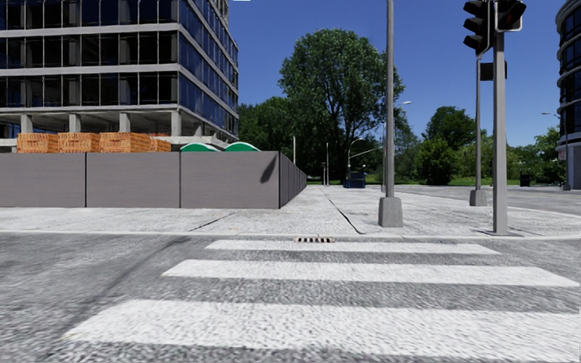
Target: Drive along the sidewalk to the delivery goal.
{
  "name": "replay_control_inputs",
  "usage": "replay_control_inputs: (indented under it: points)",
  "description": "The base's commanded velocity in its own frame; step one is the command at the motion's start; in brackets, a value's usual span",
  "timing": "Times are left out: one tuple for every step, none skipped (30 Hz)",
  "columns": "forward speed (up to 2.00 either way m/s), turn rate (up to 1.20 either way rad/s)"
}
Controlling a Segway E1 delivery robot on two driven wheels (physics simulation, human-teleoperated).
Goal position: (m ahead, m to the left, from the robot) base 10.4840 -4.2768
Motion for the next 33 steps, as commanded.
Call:
replay_control_inputs:
  points:
    - [2.0,0.0]
    - [2.0,0.0]
    - [2.0,0.0]
    - [2.0,0.0]
    - [2.0,0.0]
    - [2.0,0.0]
    - [2.0,0.0]
    - [2.0,0.0]
    - [2.0,0.0]
    - [2.0,0.0]
    - [2.0,0.0]
    - [2.0,0.0]
    - [2.0,0.0]
    - [2.0,0.0]
    - [2.0,0.0]
    - [2.0,0.0]
    - [2.0,0.0]
    - [2.0,0.0]
    - [2.0,0.0]
    - [2.0,0.0]
    - [2.0,0.0]
    - [2.0,0.0]
    - [2.0,0.0]
    - [2.0,0.0]
    - [2.0,0.0]
    - [2.0,-0.02]
    - [2.0,-0.06]
    - [2.0,-0.08]
    - [2.0,-0.08]
    - [2.0,-0.08]
    - [2.0,-0.09]
    - [2.0,-0.11]
    - [2.0,-0.11]
